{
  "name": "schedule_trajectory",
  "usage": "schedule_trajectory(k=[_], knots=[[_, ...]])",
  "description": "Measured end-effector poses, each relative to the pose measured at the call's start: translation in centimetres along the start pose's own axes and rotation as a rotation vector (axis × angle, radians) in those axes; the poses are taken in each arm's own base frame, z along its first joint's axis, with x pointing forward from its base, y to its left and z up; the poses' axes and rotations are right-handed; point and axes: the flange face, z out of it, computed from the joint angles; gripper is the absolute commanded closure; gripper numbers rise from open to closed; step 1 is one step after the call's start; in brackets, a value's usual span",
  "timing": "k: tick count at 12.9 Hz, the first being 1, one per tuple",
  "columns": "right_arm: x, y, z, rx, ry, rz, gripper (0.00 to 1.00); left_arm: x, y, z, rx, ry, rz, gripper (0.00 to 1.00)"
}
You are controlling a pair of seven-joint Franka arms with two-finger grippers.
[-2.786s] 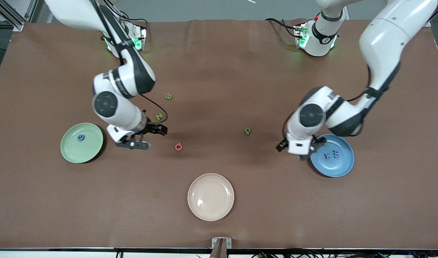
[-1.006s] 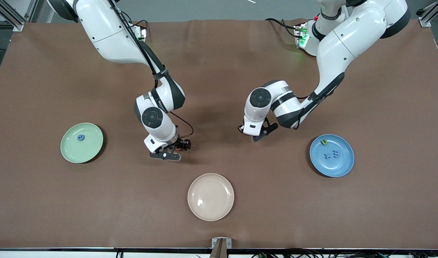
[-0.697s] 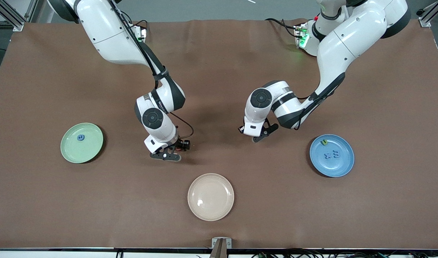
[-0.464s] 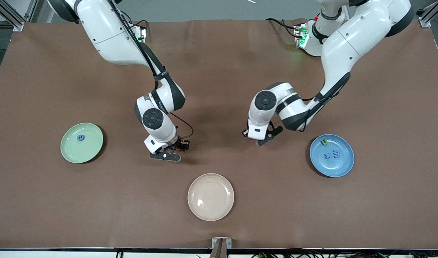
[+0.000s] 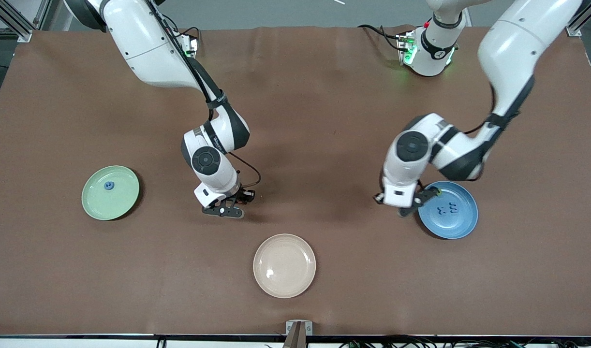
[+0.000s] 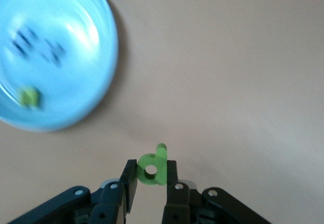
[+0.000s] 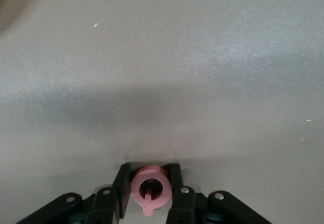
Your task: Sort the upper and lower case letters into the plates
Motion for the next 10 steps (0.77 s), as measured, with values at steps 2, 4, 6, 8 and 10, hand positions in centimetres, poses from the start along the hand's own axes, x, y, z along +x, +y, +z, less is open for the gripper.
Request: schedule_trajectory(k=[2,4,6,8,10], knots=[[0.0,0.0,0.0,0.0,0.0,0.0,0.87,4.4,-4.2,1.1,0.015,-0.015,0.03,0.93],[0.0,0.1,-0.1,-0.009,-0.013,0.001,0.87,6.9,-7.0,2.6,0.024,-0.04,0.025,0.62],[0.6,0.7,-1.6,-0.039,-0.058,0.005,0.86,8.1,-8.4,3.5,0.024,-0.056,0.031,0.0],[1.8,2.9,-6.2,-0.068,-0.114,-0.013,0.86,9.4,-9.3,3.3,0.018,-0.052,0.017,0.0],[3.6,7.6,-11.9,-0.066,-0.139,-0.054,0.86,11.7,-9.7,1.1,-0.011,-0.007,0.006,0.0]])
